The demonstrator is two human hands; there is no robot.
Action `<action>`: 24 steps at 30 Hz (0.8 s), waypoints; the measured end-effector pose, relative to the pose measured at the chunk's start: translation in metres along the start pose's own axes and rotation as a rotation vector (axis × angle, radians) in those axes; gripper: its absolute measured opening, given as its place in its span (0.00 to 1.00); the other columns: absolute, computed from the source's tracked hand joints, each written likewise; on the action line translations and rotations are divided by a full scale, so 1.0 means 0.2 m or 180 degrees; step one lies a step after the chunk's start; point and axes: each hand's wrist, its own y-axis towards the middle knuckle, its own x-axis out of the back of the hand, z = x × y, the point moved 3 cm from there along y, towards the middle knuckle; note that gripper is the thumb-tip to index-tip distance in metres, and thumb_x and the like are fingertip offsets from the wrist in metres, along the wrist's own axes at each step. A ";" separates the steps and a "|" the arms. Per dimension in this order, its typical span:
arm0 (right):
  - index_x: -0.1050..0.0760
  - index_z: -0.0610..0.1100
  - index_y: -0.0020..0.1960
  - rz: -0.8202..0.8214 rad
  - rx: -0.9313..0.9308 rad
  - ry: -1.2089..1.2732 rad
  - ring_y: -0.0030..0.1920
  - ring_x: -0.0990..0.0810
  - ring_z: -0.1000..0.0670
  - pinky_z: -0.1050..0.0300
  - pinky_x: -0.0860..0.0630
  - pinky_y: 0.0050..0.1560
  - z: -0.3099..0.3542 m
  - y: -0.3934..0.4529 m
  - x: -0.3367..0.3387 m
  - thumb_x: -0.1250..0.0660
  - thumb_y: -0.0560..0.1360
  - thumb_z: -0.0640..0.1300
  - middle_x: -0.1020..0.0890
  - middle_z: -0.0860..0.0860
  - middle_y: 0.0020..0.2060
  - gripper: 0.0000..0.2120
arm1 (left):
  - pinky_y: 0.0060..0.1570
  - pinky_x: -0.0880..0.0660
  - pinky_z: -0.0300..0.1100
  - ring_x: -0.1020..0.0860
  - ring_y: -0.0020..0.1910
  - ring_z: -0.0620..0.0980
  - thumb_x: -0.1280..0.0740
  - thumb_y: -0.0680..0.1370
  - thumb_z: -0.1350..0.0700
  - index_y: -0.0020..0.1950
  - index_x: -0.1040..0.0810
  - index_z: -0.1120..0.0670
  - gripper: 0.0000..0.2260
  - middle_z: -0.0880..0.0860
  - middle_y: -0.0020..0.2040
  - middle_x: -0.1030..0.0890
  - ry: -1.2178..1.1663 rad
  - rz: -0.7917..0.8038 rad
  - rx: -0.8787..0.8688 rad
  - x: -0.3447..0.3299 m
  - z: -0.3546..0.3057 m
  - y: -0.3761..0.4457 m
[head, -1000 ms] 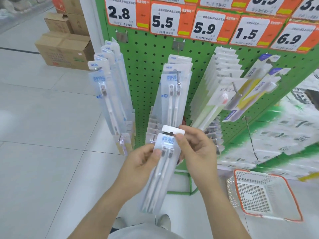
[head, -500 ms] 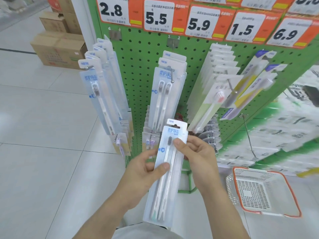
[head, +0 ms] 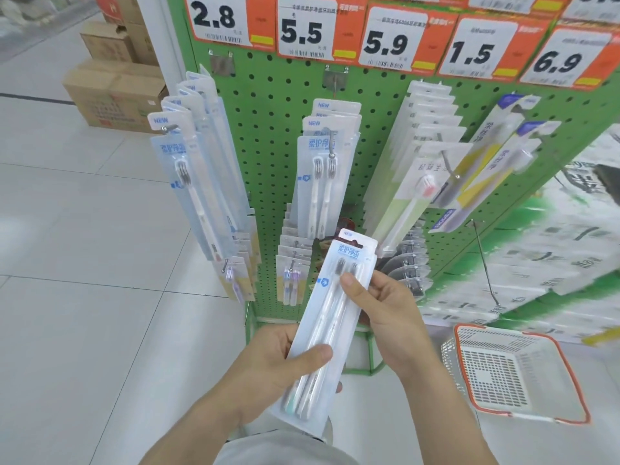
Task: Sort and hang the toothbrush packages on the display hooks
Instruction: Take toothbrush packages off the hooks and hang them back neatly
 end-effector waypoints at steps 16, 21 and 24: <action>0.17 0.37 0.56 -0.0214 -0.0215 -0.0075 0.49 0.14 0.41 0.42 0.19 0.55 -0.09 -0.02 0.05 0.28 0.76 0.37 0.13 0.40 0.49 0.10 | 0.52 0.17 0.56 0.15 0.51 0.62 0.32 0.79 0.58 0.62 0.21 0.61 0.12 0.62 0.52 0.15 0.0443 0.0202 0.0240 0.03 0.02 -0.07; 0.17 0.40 0.57 -0.0303 -0.0075 0.0112 0.51 0.15 0.42 0.41 0.19 0.56 -0.11 0.00 0.03 0.31 0.77 0.41 0.14 0.41 0.52 0.10 | 0.51 0.17 0.54 0.15 0.51 0.61 0.32 0.79 0.59 0.62 0.21 0.60 0.12 0.59 0.53 0.14 0.0406 0.0216 0.0253 0.03 0.03 -0.08; 0.18 0.41 0.57 -0.0167 -0.0065 0.0150 0.49 0.15 0.44 0.45 0.18 0.54 -0.11 0.00 0.01 0.32 0.78 0.41 0.14 0.41 0.52 0.09 | 0.58 0.20 0.58 0.15 0.53 0.62 0.32 0.81 0.57 0.64 0.22 0.59 0.13 0.60 0.55 0.15 0.0392 0.0208 0.0237 0.03 0.05 -0.08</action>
